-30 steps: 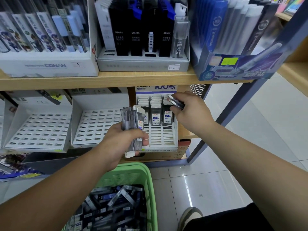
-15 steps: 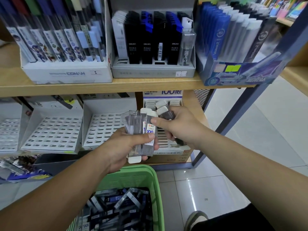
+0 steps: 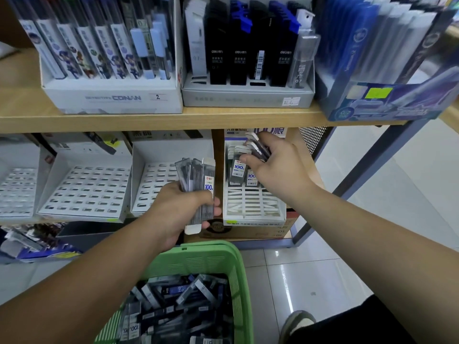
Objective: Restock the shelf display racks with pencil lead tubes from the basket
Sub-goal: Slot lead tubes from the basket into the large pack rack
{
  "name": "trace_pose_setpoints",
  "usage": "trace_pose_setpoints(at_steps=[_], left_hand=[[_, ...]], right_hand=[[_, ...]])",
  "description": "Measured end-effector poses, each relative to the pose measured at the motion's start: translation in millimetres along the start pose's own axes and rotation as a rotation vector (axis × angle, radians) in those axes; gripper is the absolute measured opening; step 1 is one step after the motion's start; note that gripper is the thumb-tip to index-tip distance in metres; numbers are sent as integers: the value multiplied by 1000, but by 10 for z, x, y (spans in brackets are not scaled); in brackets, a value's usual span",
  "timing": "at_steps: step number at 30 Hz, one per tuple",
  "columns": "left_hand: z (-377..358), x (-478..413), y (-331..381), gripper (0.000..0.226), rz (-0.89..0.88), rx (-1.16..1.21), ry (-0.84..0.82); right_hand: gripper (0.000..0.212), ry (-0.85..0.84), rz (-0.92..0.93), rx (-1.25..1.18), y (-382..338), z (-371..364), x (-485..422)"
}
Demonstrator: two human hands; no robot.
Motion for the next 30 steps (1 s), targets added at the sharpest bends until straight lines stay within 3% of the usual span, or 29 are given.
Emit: trace_pose_setpoints(at_steps=[13, 30], left_hand=[[68, -73, -22, 32, 10, 34, -20], [-44, -36, -25, 27, -1, 49, -34]], right_hand=[[19, -68, 46, 81, 87, -203, -87], [18, -34, 80, 125, 138, -232, -100]])
Point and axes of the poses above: each hand's wrist, its own x-axis away from the middle knuckle, its own z-axis out of the back of the hand, y = z × x, the point moved 5 cm from there along -x, towards the middle knuckle, and after that the axes turned 15 degrees about -z, right-handed, at the moved point
